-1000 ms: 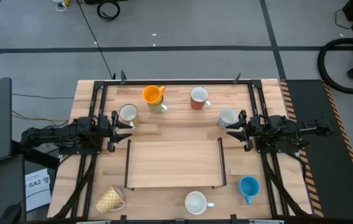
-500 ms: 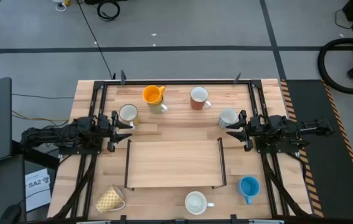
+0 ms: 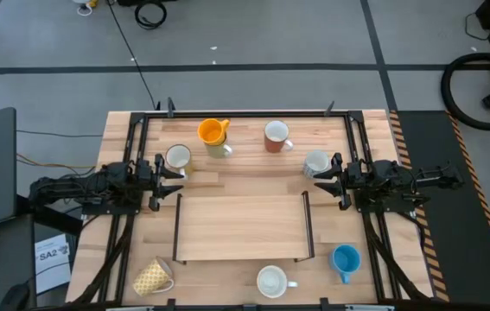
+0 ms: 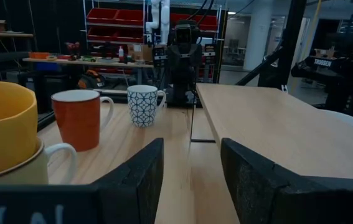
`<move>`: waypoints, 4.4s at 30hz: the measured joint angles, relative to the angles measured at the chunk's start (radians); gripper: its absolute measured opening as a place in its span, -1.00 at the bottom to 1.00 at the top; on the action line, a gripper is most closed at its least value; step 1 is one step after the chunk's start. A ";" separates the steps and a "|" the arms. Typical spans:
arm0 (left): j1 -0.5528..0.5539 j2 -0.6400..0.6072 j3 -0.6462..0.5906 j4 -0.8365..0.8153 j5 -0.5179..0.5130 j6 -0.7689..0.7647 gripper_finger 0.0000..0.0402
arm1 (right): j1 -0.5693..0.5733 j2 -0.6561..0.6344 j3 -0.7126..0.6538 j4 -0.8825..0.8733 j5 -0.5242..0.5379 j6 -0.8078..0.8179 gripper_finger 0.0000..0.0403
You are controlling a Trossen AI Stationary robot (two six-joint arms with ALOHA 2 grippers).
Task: Place coffee mugs
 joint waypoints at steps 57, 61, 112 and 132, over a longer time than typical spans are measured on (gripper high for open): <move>0.000 0.000 0.000 0.094 -0.112 -0.232 0.57 | 0.000 0.000 0.000 0.000 0.000 0.000 -0.37; 0.000 0.000 0.003 0.203 -0.181 -0.315 0.57 | 0.000 0.000 0.000 0.000 0.000 -0.009 -0.37; 0.700 1.118 0.851 -1.031 -0.018 -0.617 0.45 | 0.000 0.000 0.000 0.000 0.000 -0.003 -0.37; 0.698 1.242 0.851 -1.044 0.017 -0.581 0.13 | 0.000 0.000 0.000 0.000 0.001 -0.003 -0.37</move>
